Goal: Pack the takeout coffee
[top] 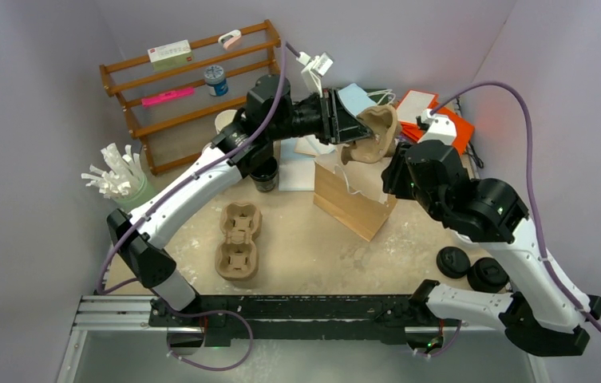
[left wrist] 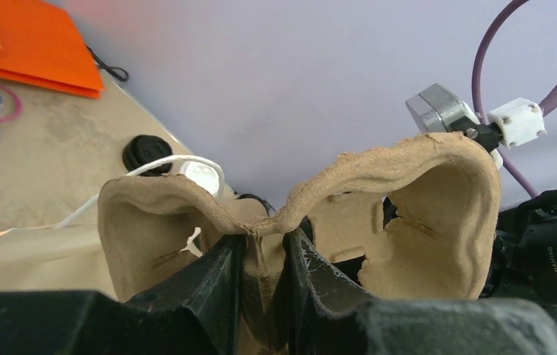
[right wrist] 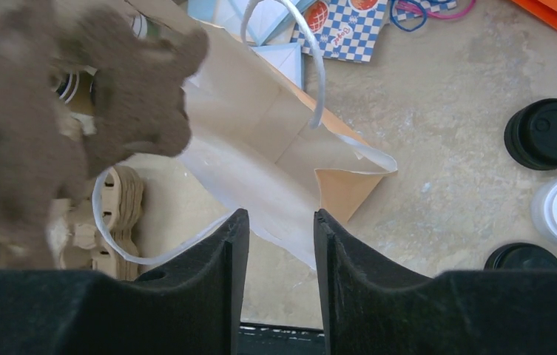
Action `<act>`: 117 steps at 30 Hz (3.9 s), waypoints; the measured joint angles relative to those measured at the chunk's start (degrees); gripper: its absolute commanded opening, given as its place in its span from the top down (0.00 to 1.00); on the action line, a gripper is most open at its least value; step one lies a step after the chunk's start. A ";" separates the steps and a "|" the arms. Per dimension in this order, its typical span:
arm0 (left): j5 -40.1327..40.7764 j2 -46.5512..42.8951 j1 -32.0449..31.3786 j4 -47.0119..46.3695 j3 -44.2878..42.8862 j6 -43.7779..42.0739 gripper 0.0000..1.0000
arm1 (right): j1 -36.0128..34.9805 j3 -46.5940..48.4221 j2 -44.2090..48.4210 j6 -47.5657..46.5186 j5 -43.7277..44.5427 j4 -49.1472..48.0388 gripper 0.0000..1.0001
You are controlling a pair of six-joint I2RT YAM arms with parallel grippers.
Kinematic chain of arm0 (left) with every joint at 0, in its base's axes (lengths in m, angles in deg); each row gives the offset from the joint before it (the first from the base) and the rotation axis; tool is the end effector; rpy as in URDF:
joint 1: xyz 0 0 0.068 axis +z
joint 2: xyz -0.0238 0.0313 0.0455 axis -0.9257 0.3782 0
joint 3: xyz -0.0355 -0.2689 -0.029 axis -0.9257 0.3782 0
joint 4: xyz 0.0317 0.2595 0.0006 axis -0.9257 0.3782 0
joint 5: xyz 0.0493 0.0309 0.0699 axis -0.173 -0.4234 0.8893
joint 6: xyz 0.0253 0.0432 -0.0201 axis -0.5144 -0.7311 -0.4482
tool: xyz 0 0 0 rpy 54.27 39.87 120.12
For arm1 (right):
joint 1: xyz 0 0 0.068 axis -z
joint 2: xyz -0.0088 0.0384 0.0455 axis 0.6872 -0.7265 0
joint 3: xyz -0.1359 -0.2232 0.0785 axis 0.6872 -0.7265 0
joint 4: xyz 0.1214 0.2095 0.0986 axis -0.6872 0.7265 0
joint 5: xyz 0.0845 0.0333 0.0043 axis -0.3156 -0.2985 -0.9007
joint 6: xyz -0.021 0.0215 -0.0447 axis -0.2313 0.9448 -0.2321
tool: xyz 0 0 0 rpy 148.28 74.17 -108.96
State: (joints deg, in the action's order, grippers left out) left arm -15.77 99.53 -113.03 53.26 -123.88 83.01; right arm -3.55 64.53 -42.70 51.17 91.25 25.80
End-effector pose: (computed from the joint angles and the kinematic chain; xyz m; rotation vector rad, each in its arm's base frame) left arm 0.2488 -0.2743 0.4785 0.4326 1.7959 -1.5424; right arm 0.1213 0.1013 0.4686 0.1817 2.0038 0.3308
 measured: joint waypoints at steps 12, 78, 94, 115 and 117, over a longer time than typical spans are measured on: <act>-5.38 -1.25 3.10 -15.74 13.05 9.16 0.80 | 5.25 0.13 -1.90 0.76 -6.51 -1.42 0.53; 25.40 18.80 -12.00 29.31 -8.28 -30.60 0.80 | 26.77 -2.27 -7.13 -4.66 -27.17 -8.57 0.94; 28.37 14.62 -6.97 29.99 -1.84 -27.78 0.79 | 27.06 13.66 -14.93 -5.35 -27.76 -3.02 0.93; 33.00 19.15 -12.98 32.70 -2.89 -31.87 0.79 | 27.82 8.87 -13.44 1.33 -33.31 0.59 0.94; 33.88 16.33 -13.35 30.23 1.46 -31.87 0.79 | 28.48 8.87 -13.94 1.36 -33.24 0.57 0.94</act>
State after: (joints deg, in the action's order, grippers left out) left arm 18.11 115.85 -126.39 83.49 -122.41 51.14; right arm 24.93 73.40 -56.64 52.53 58.00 26.36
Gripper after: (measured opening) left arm 0.236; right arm 0.066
